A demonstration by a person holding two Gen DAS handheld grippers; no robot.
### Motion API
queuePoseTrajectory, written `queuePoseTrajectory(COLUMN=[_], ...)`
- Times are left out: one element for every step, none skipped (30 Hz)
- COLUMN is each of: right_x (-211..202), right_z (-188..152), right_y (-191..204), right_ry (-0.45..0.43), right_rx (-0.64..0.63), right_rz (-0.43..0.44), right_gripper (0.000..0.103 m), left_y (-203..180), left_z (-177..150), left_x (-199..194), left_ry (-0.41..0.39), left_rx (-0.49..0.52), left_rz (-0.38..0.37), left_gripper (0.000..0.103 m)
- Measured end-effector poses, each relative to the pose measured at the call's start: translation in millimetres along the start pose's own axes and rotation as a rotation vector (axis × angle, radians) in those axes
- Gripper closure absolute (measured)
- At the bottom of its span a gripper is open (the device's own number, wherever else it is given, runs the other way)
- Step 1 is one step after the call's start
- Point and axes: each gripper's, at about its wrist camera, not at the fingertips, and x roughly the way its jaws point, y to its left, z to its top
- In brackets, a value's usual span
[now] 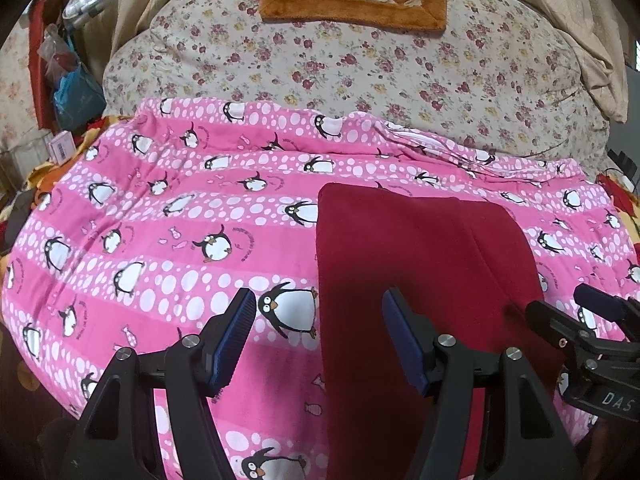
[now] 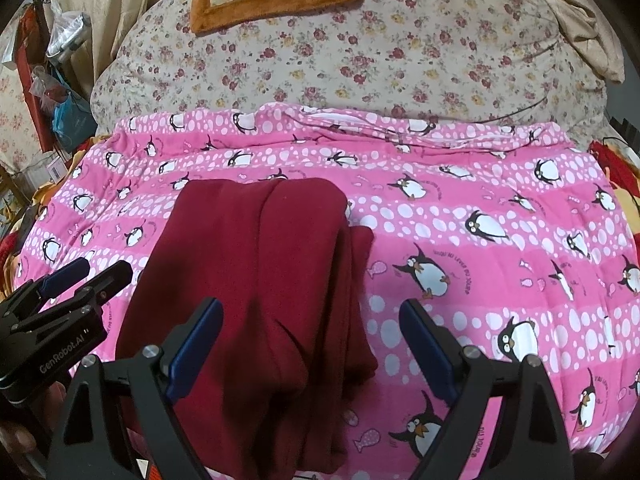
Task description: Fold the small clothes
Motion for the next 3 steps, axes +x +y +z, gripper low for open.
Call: queuePoseTrajectory(right_x=[0.0, 0.4, 0.6], right_z=[-0.2, 0.1, 0.4], right_y=[0.3, 0.3, -0.3], right_ry=[0.000, 0.000, -0.002], right_rx=[0.000, 0.000, 0.000], right_rz=[0.001, 0.001, 0.003], right_gripper=[0.011, 0.011, 0.011], left_y=[0.9, 1.6, 2.7], left_z=[-0.2, 0.1, 0.5], left_x=[0.9, 1.8, 2.8], left_ry=[0.004, 0.008, 0.010], left_rx=[-0.004, -0.007, -0.008], left_rz=[-0.012, -0.017, -0.018], left_gripper=[0.057, 0.057, 0.057])
